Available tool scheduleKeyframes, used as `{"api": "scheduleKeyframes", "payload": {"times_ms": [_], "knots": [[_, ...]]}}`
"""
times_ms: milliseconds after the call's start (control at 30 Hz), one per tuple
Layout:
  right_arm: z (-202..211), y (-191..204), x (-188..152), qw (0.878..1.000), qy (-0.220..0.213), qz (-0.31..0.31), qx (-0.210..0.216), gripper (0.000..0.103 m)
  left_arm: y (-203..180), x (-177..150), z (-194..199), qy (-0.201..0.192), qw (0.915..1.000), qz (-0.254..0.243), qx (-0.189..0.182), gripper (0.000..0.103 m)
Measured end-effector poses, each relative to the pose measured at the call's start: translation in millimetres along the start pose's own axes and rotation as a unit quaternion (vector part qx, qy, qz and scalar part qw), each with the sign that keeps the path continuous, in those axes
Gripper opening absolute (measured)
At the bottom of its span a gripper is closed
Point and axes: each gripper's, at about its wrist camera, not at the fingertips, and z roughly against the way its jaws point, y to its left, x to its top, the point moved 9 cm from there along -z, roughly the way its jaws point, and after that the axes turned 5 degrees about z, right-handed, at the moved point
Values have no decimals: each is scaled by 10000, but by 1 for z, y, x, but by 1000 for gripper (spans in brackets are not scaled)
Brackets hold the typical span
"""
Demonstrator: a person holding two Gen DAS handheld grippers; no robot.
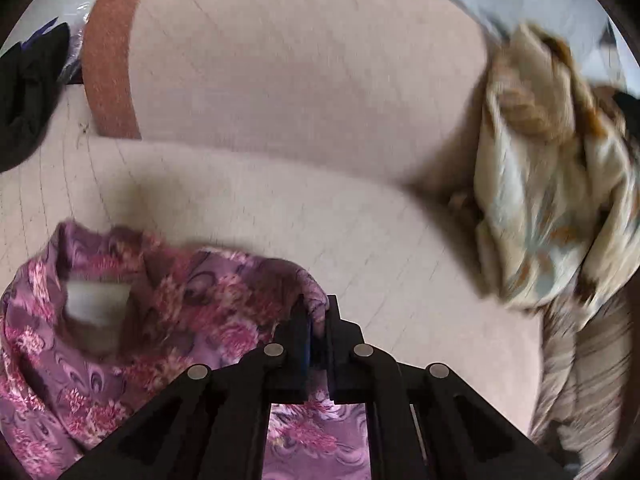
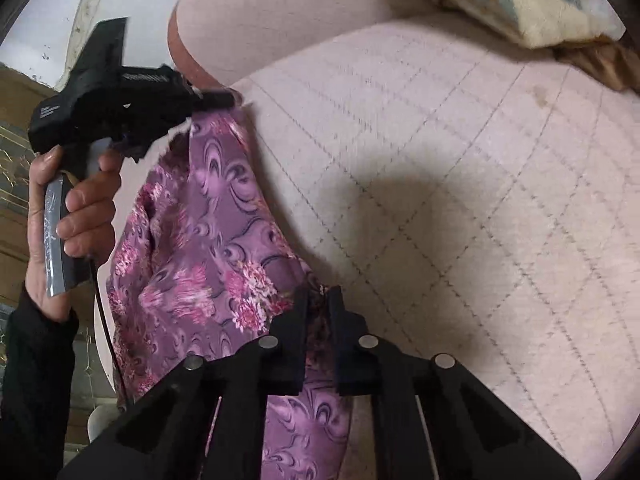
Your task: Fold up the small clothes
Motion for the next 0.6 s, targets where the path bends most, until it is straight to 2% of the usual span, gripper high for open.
{"api": "scheduleKeyframes", "payload": {"times_ms": [33, 67, 133, 167, 200, 233, 267, 300, 333, 400, 467, 500, 600], "knots": [[0, -5, 1, 9999, -22, -111, -33, 8, -1, 2, -7, -7, 9999, -95, 108, 4], [-7, -12, -1, 9997, 38, -215, -88, 7, 0, 2, -20, 20, 9987, -320, 393, 4], [-18, -20, -7, 9994, 139, -282, -161, 7, 7, -3, -43, 268, 9943, -493, 902, 6], [-16, -19, -6, 9995, 106, -266, -158, 7, 12, -8, -48, 419, 9928, -478, 1014, 8], [-12, -17, -4, 9997, 71, -210, -141, 9, 12, -7, -43, 364, 9939, -445, 939, 8], [-6, -15, -3, 9998, 30, -139, -143, 9, 12, -6, -33, 254, 9959, -393, 772, 18], [-1, -16, -2, 9998, -31, -113, -178, 11, 14, -5, -17, 109, 9976, -334, 588, 25], [5, -18, -2, 9996, -123, -106, -233, 16, 20, -5, 5, -26, 9985, -287, 469, 41], [9, -17, -3, 9997, -151, -108, -184, 20, 27, -6, 25, -133, 9987, -254, 416, 52], [18, -11, -4, 9996, -236, -134, -54, 43, 41, -19, 81, -507, 9975, -312, 372, 62], [33, -2, -7, 9992, -393, -26, -59, 46, 64, -43, 131, -825, 9954, -314, 379, 70], [38, 3, -9, 9991, -421, 41, -37, 46, 86, -69, 164, -984, 9940, -213, 425, 74], [53, 28, -25, 9984, -516, 223, -12, 46, 129, -135, 216, -1145, 9910, -80, 685, 75]]}}
